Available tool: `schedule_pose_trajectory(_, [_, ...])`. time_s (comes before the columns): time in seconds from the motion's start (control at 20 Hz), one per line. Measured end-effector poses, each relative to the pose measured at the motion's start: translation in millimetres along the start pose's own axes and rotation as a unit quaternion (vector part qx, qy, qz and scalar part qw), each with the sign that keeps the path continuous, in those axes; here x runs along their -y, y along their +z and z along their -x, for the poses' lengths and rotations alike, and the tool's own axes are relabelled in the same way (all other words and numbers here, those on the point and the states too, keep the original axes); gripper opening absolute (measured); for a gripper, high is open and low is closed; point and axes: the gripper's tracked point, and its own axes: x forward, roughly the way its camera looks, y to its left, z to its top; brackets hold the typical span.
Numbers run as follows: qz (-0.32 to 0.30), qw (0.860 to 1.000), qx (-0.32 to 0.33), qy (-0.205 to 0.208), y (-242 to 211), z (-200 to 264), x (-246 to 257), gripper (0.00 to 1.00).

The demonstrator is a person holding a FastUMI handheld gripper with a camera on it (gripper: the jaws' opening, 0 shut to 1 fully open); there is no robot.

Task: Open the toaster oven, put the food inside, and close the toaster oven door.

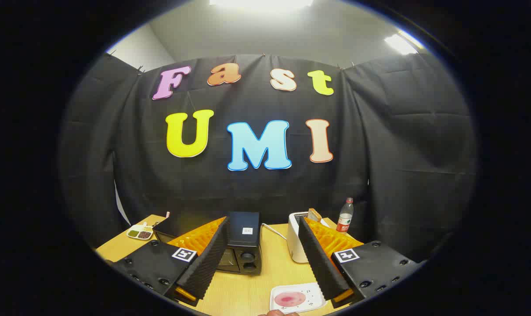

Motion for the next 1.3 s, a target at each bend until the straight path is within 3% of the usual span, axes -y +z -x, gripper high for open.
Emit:
schedule_pose_trajectory(0.65, [0.004, 1.000, 0.009, 0.006, 3.8, 2.1, -3.3, 0.98])
schedule_pose_trajectory(1.3, [0.015, 0.999, -0.019, 0.028, -7.5, -14.8, -46.7, 0.98])
